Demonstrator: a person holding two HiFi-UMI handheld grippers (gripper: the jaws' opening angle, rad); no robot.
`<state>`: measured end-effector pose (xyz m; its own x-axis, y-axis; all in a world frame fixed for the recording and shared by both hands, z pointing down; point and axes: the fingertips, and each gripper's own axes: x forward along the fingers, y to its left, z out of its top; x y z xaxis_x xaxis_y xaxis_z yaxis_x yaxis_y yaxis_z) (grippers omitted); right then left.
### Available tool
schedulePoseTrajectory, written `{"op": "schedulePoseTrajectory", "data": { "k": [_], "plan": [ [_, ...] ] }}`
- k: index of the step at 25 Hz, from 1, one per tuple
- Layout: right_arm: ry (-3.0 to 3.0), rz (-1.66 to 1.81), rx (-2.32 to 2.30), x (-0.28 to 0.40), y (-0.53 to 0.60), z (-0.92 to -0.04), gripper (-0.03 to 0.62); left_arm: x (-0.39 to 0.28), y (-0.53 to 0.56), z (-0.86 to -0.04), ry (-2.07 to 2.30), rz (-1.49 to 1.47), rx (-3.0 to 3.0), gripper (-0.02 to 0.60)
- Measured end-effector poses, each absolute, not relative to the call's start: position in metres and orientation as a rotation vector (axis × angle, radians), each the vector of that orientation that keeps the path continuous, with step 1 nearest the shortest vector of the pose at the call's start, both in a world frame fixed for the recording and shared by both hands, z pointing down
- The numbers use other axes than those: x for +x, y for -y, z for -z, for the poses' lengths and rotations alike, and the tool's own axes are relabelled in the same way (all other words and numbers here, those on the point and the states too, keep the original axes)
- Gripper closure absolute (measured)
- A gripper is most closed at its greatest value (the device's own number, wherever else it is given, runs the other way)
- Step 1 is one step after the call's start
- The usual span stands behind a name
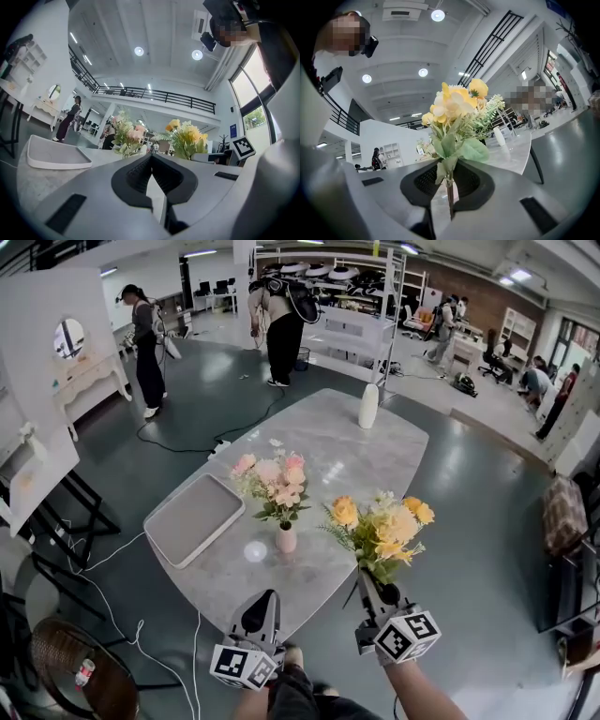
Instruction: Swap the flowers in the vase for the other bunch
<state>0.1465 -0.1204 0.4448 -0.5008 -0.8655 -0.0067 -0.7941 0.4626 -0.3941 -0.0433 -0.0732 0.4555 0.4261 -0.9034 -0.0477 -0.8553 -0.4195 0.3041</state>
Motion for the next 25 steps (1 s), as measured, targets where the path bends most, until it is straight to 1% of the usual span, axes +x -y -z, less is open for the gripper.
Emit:
{"op": "schedulePoseTrajectory", "data": {
  "k": [9, 25],
  "plan": [
    [-2.566, 0.488, -1.286, 0.12, 0.092, -0.426, 0.528, -0.036, 0.06, -0.442, 1.532, 0.341, 2.455, 0.568],
    [-2.583, 0.443, -1.213, 0.127, 0.064, -0.402, 0.528, -0.017, 0.031, -0.42, 1.545, 0.345, 2.461, 0.568]
  ]
}}
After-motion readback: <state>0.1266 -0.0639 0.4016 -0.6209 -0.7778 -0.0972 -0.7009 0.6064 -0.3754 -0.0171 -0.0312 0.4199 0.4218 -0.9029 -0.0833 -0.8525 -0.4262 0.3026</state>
